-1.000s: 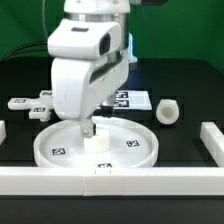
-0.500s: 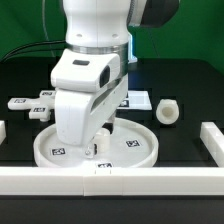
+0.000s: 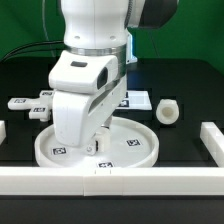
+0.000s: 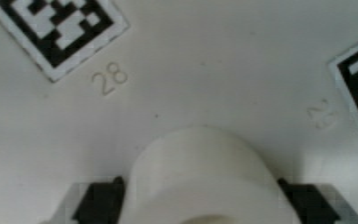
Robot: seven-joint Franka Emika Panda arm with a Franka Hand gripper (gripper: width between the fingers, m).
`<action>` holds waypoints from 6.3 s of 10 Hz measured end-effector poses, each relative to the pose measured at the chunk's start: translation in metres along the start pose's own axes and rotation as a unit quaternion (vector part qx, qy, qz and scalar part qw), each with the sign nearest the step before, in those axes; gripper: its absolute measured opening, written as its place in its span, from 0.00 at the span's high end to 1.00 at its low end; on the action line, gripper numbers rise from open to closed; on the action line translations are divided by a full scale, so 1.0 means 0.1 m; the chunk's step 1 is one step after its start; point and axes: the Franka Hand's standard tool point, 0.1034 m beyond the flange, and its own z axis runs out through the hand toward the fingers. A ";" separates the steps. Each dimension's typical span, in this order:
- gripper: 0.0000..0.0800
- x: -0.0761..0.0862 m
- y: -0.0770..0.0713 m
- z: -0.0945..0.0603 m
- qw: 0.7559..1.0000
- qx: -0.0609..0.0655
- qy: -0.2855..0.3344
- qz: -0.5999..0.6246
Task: Assemble round table
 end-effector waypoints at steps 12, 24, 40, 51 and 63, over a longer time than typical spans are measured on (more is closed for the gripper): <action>0.49 0.28 -0.06 0.00 1.000 0.007 0.002 -0.017; 0.49 0.79 -0.24 0.00 0.999 0.006 0.002 0.047; 0.19 0.74 -0.44 -0.50 0.991 -0.021 0.012 0.130; 0.19 0.83 -0.80 -0.37 0.814 0.027 0.017 0.580; 0.19 0.88 -1.19 -0.23 0.734 0.153 -0.131 0.648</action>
Offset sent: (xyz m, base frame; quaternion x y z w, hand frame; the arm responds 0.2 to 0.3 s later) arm 0.0000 0.0000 0.0000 0.0000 0.0000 0.0000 1.0000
